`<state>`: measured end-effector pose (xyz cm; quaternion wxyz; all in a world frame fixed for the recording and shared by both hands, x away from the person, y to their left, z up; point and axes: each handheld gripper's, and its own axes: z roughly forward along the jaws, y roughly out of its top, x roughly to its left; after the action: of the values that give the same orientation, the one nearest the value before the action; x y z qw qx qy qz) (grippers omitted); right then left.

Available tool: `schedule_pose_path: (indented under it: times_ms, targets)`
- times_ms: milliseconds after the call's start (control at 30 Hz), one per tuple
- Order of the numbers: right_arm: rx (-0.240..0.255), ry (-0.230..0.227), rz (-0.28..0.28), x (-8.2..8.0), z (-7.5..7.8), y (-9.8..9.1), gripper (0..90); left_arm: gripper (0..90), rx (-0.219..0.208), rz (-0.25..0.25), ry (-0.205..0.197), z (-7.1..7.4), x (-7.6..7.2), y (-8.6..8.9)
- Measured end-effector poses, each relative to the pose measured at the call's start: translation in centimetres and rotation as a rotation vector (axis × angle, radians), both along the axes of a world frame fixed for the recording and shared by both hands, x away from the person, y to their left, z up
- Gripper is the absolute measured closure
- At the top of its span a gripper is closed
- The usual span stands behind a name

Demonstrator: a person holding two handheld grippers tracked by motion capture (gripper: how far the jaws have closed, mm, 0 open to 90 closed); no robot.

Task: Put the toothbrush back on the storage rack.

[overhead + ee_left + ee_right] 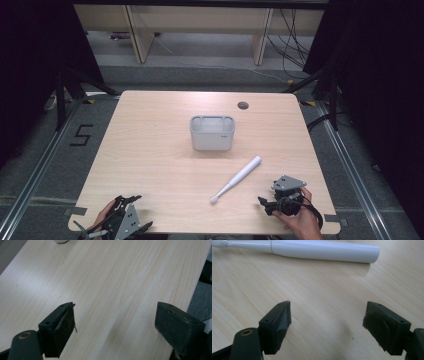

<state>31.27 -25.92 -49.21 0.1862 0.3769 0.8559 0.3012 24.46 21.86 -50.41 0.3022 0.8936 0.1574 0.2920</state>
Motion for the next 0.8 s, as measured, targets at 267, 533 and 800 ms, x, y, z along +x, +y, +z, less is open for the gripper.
schedule_pose_path:
  times_ms: [267, 533, 800]
  targets:
    - [0.000, -0.031, 0.004, 0.3, 0.1, 0.2, 25.7, 15.9, 0.022, -0.019, 0.001, 0.1, 0.0, 0.0]
    - [0.025, -0.083, 0.025, 1.5, 0.6, 0.3, 32.8, 15.9, 0.013, 0.002, -0.016, -0.1, 0.1, -0.1]
    - [0.084, -0.126, -0.021, 3.3, 1.8, 0.2, 49.1, 15.8, 0.005, -0.012, 0.002, -0.1, 0.1, 0.0]
